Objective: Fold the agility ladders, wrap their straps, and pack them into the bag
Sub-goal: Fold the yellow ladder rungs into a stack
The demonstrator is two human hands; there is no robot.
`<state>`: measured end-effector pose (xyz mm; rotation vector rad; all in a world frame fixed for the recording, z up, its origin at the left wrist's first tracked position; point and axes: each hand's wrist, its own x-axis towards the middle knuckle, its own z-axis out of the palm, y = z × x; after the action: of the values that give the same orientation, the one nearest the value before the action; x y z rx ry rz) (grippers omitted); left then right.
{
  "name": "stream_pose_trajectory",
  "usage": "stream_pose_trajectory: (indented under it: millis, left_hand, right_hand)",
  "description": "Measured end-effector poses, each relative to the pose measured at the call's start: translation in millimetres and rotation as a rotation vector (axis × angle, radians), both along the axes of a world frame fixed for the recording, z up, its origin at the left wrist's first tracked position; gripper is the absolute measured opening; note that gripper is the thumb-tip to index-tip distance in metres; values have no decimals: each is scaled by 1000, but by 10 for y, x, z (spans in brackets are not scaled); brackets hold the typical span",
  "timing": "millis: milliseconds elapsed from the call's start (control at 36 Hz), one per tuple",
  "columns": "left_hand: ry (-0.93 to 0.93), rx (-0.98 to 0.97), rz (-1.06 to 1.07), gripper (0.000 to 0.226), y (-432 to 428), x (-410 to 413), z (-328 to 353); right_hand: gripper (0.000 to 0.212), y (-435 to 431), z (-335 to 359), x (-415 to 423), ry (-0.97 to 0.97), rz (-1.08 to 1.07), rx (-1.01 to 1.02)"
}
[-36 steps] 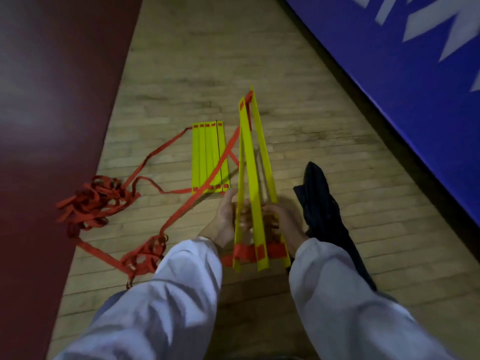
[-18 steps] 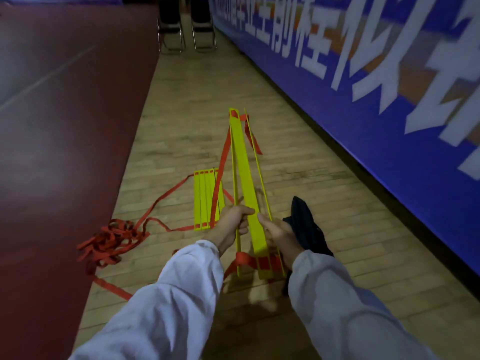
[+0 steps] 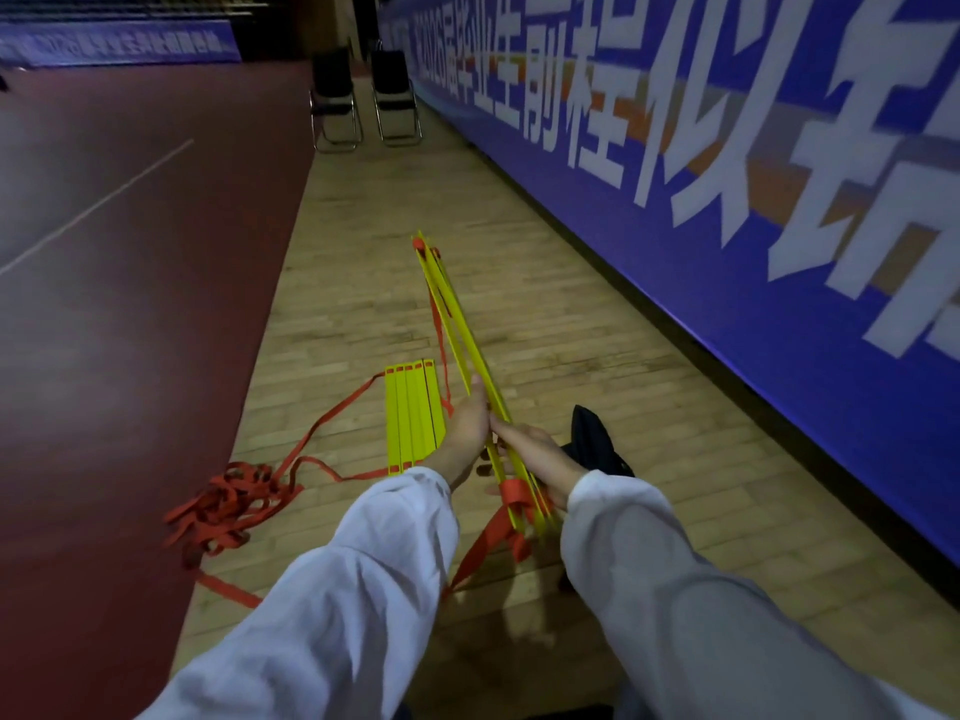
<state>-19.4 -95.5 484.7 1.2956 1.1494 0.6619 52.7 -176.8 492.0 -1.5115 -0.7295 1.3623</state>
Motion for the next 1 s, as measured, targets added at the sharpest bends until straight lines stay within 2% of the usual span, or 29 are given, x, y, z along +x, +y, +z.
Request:
stream_pose_trajectory:
  millis: [111,250,333,472,556,611,639,694,722,750,833,889,1000]
  left_hand:
    - [87,36,-16,75,10,-38,-17]
    - [118,14,-178,113,236,-58,-384]
    - [201,82,-324,94,58,-173,-129]
    - [470,218,-527,90,-25,-293,-87]
    - [615,273,-549,72,-95,-275,-30]
    - [581,288,-535,68,-159,-275,3]
    - [551,296,-517,66,-161,-282,-17]
    - [495,245,-491,54,-153,-295,-84]
    - [463,170,-490,49,-145,-301,-121]
    - [400,75,-481,45,-145,-313,-146]
    - [111,-238,-376,35,-111,-355,-166]
    - [-9,-326,-310,31,-68,-372,-169]
    - [-59,-324,-236,26,7,-364,-168]
  right_hand:
    - [32,-52,40,-30,194,15,-15]
    - [29,-54,-3,4,284,6,-8]
    - [24,-72,-19,55,242,27,-42]
    - [10,-82,-153,86,280,140,-106]
    - [27,-98,-243,106,341,182,-150]
    - [45,-114,-243,140,434,206,-179]
    - [45,-109,-248,160,505,213,-186]
    - [29,-69,-280,198,669,242,-157]
    - [28,-54,-306,210,736,257,-116]
    - [35,-49,-329,220,785,262,-72]
    - [48,-68,-368,226,888,328,-3]
    - [48,-109,-383,191,881,362,0]
    - [32,-260,-370,113,611,389,-58]
